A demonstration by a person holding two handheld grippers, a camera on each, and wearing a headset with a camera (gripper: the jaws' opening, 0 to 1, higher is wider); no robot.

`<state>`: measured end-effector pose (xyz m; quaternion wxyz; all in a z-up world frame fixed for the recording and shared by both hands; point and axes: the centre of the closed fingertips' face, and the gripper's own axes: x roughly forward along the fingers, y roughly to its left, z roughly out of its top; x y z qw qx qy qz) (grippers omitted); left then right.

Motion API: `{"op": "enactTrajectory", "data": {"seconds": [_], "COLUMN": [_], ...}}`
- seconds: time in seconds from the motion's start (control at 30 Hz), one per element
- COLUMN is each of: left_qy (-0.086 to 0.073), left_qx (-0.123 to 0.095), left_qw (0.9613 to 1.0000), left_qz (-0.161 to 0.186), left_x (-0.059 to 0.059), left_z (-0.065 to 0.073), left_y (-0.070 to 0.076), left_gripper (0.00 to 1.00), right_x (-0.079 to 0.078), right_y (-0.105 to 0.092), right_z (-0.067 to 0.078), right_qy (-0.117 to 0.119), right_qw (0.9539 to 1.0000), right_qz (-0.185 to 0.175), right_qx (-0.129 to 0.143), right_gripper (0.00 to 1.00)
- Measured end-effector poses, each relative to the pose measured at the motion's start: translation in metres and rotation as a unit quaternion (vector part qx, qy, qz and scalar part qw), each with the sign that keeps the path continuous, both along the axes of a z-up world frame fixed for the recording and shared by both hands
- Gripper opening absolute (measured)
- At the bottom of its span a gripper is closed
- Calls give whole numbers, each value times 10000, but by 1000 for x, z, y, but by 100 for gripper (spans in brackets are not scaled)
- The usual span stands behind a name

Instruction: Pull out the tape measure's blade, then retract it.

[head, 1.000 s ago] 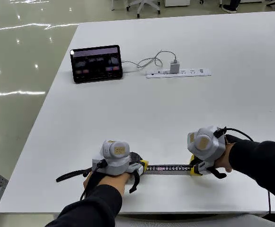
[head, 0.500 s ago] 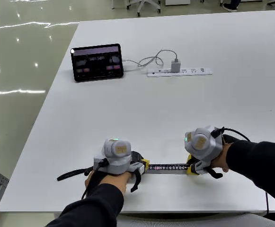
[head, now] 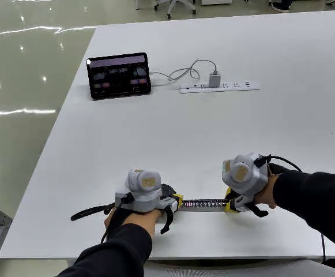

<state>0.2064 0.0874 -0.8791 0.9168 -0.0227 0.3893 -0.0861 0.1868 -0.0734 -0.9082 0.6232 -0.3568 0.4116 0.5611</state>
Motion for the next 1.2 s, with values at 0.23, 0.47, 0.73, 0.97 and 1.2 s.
{"op": "enactTrajectory", "data": {"seconds": [0.23,0.47,0.73,0.97,1.2], "left_qy": [-9,-8,-8,-4,-3], "left_qx": [6,-4,-2,3,4], "left_qw": [10000,10000,10000,10000,10000], "left_qz": [-4,4,-2,-5,-5], "left_x": [0,0,1,1,1], "left_z": [0,0,-1,-1,-1], "left_y": [0,0,0,0,0], "left_gripper": [62,62,62,62,62], "right_x": [0,-2,-2,-2,-3], "right_y": [4,9,14,17,20], "right_z": [-1,-1,-1,-1,-1], "right_qy": [-23,-20,-17,-27,-19], "right_qw": [10000,10000,9999,9999,9998], "right_qz": [22,63,69,90,194], "right_qx": [26,52,79,116,108], "right_gripper": [11,11,11,11,11]}}
